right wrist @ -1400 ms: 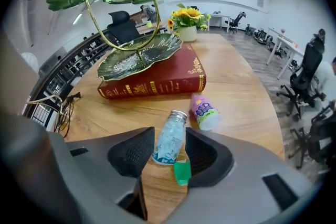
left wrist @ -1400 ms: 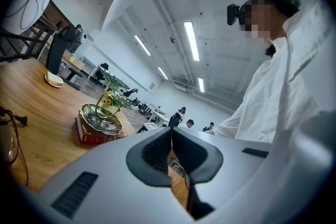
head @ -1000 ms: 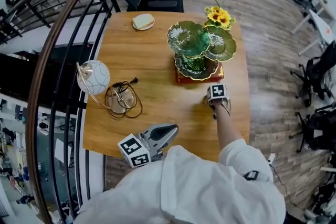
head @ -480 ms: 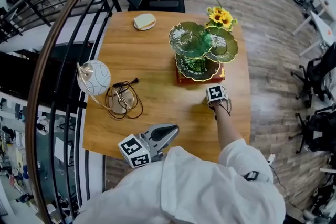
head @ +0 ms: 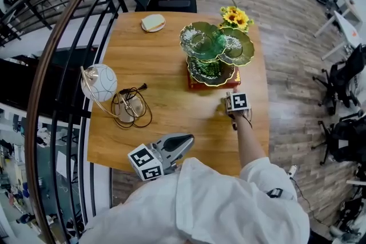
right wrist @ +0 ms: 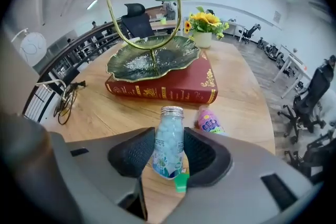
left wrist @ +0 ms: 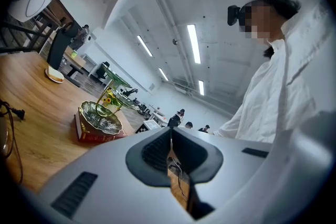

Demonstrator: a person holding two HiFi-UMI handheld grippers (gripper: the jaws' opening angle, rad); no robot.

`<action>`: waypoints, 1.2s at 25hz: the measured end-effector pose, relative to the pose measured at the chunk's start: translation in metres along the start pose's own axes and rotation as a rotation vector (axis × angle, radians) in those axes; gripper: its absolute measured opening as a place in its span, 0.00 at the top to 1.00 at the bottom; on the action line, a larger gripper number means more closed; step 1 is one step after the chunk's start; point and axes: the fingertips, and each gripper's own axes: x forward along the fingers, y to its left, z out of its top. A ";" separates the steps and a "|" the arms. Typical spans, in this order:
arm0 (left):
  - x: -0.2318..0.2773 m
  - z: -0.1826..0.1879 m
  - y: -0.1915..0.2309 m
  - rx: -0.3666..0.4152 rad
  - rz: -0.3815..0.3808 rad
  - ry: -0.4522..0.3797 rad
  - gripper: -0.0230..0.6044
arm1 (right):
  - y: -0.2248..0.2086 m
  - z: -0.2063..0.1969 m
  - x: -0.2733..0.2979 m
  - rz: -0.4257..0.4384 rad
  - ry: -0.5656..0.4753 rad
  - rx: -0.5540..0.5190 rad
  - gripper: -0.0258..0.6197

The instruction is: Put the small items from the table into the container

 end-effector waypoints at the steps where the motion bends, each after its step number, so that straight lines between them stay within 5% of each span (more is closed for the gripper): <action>1: 0.000 0.000 -0.001 0.000 -0.001 0.000 0.95 | 0.001 0.004 -0.005 0.008 -0.022 0.009 0.69; 13: 0.006 -0.003 -0.009 0.011 -0.040 0.005 0.95 | 0.019 0.074 -0.088 0.094 -0.288 0.057 0.69; 30: 0.001 0.000 -0.012 0.024 -0.058 -0.008 0.95 | 0.054 0.168 -0.195 0.129 -0.558 -0.092 0.69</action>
